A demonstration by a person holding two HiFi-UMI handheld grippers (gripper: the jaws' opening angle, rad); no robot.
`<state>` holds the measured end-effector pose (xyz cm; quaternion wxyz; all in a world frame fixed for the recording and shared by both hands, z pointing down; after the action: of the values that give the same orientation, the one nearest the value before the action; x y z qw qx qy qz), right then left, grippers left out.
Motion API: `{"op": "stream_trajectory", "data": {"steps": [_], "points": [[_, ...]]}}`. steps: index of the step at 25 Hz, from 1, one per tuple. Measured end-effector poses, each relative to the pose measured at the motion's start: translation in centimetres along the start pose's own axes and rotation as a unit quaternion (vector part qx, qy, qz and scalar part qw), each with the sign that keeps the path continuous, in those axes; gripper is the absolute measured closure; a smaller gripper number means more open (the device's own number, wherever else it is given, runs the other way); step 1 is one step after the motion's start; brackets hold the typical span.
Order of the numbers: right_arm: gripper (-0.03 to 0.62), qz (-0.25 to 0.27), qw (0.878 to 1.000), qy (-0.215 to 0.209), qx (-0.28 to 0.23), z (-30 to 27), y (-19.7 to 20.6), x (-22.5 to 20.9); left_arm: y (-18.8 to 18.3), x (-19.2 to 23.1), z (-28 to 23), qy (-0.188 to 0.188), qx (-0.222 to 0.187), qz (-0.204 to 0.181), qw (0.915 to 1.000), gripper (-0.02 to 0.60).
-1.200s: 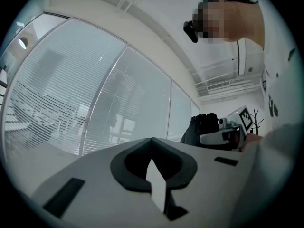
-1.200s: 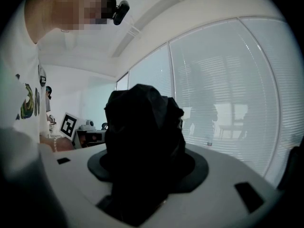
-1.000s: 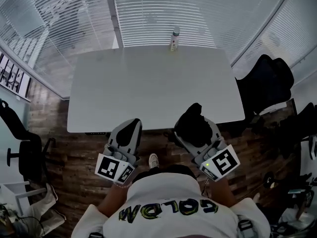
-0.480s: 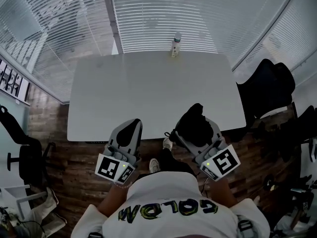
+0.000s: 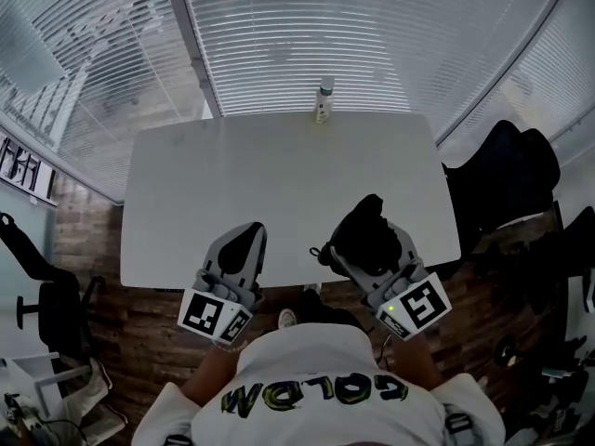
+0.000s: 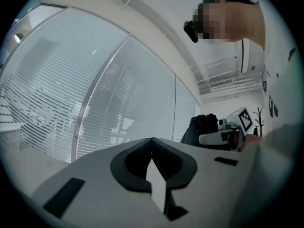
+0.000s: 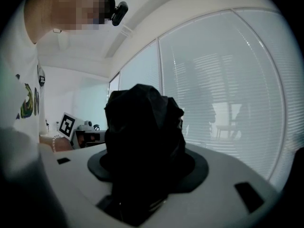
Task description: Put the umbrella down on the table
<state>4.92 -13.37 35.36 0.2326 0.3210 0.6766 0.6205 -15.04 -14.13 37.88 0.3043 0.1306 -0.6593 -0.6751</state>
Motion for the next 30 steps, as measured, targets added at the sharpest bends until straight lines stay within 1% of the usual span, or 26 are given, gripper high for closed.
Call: {"op": "stream_trajectory", "data": {"steps": [6, 15, 22, 30], "points": [[0.341, -0.002, 1.000, 0.002, -0.006, -0.7, -0.1, -5.3, -0.2, -0.2, -5.4, 0.004, 0.002, -0.006, 1.0000, 0.571], [0.341, 0.000, 1.000, 0.000, -0.005, -0.1, 0.7, -10.8, 0.4, -1.5, -10.5, 0.004, 0.000, -0.014, 0.9999, 0.571], [0.341, -0.005, 1.000, 0.000, 0.000, -0.5, 1.1, -12.6, 1.2, -1.5, -12.5, 0.004, 0.002, -0.005, 1.0000, 0.571], [0.341, -0.001, 1.000, 0.013, -0.003, -2.2, 0.3, -12.7, 0.0, 0.3, -13.0, 0.017, 0.000, -0.008, 0.9998, 0.571]]}}
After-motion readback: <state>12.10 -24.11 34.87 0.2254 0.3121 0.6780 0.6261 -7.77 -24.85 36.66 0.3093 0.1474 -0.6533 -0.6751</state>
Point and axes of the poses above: the fingertips, and each gripper's own axes: z backward along the fingers, x to its left, y out of its underside, the point moved 5 cm from there along z, backward along the fingers, and after that the axes turned 3 degrees about z, right-handed, at the moved point
